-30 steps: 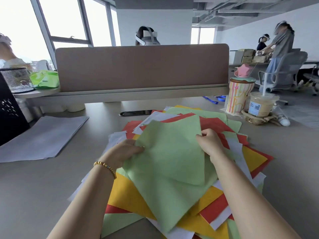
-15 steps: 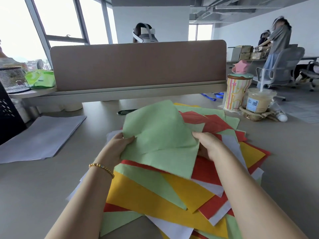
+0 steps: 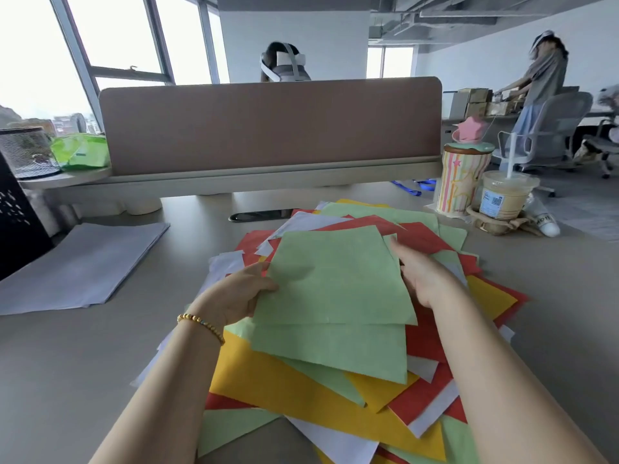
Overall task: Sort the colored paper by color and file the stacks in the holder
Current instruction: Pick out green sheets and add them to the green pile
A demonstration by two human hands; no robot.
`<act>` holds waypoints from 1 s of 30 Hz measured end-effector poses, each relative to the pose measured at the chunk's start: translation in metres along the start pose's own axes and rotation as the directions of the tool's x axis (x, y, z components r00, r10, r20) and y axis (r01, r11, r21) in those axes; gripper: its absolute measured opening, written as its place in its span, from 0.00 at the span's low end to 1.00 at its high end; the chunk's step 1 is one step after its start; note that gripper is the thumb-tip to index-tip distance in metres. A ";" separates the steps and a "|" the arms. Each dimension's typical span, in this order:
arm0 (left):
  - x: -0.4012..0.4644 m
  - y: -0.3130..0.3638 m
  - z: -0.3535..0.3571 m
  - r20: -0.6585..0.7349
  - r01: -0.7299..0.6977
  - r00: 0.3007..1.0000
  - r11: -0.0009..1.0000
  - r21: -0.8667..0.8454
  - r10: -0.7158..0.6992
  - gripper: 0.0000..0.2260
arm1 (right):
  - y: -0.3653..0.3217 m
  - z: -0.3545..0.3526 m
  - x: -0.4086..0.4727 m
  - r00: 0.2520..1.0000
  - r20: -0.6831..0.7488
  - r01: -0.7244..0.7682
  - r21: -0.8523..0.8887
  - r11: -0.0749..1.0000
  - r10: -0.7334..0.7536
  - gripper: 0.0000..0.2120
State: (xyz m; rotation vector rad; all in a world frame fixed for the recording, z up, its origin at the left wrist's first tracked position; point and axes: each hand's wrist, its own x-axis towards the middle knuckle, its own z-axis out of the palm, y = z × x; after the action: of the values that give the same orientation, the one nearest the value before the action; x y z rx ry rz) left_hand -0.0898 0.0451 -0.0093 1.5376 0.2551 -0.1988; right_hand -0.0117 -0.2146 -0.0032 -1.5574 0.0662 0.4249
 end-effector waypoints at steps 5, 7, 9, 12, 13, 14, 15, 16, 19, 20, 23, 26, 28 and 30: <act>-0.005 0.004 0.015 -0.132 -0.077 0.986 0.984 0.160 0.098 0.08 | 0.005 0.022 0.001 0.967 -0.102 0.199 -0.279 0.939 -0.235 0.12; -0.007 0.012 0.016 -0.208 -0.202 0.946 0.955 0.219 0.248 0.10 | -0.005 0.030 -0.003 0.930 -0.158 0.275 -0.293 0.916 -0.330 0.11; -0.011 0.026 0.013 -0.192 -0.341 0.906 0.919 0.198 0.378 0.16 | -0.020 0.036 -0.009 0.893 -0.189 0.369 -0.210 0.905 -0.408 0.09; -0.020 0.049 0.005 -0.257 -0.519 0.800 0.840 0.160 0.543 0.19 | -0.047 0.048 -0.029 0.813 -0.190 0.553 -0.046 0.832 -0.550 0.06; -0.025 0.056 0.006 -0.275 -0.572 0.762 0.808 0.142 0.587 0.19 | -0.056 0.050 -0.036 0.783 -0.190 0.600 -0.020 0.800 -0.592 0.07; -0.029 0.062 0.004 -0.296 -0.608 0.730 0.783 0.130 0.616 0.18 | -0.063 0.052 -0.044 0.753 -0.185 0.642 0.002 0.766 -0.631 0.07; -0.033 0.067 0.004 -0.304 -0.639 0.701 0.758 0.133 0.645 0.17 | -0.068 0.053 -0.049 0.726 -0.178 0.675 0.006 0.737 -0.664 0.08; -0.039 0.071 0.004 -0.311 -0.663 0.676 0.736 0.137 0.668 0.16 | -0.073 0.055 -0.054 0.700 -0.174 0.701 -0.016 0.713 -0.692 0.08; -0.046 0.078 0.004 -0.346 -0.679 0.608 0.694 0.240 0.714 0.13 | -0.083 0.056 -0.056 0.640 -0.171 0.718 -0.214 0.663 -0.749 0.15; -0.046 0.080 0.004 -0.354 -0.648 0.591 0.688 0.328 0.725 0.12 | -0.085 0.056 -0.054 0.629 -0.160 0.699 -0.311 0.644 -0.761 0.19; -0.041 0.076 0.002 -0.292 -0.532 0.616 0.659 0.532 0.732 0.13 | -0.089 0.059 -0.055 0.624 -0.151 0.640 -0.463 0.613 -0.766 0.23; -0.041 0.070 0.003 -0.327 -0.480 0.641 0.695 0.535 0.695 0.16 | -0.087 0.064 -0.058 0.619 -0.159 0.645 -0.455 0.614 -0.769 0.24; -0.040 0.069 0.006 -0.344 -0.499 0.639 0.711 0.496 0.688 0.14 | -0.080 0.066 -0.059 0.645 -0.155 0.638 -0.429 0.640 -0.748 0.21; -0.038 0.069 0.009 -0.342 -0.520 0.642 0.718 0.464 0.686 0.10 | -0.074 0.069 -0.062 0.672 -0.121 0.675 -0.305 0.671 -0.731 0.08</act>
State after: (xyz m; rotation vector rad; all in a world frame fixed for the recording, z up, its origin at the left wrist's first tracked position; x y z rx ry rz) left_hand -0.1065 0.0369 0.0680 1.9057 0.0794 0.7591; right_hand -0.0617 -0.1577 0.0878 -1.7221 -0.4258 -0.4005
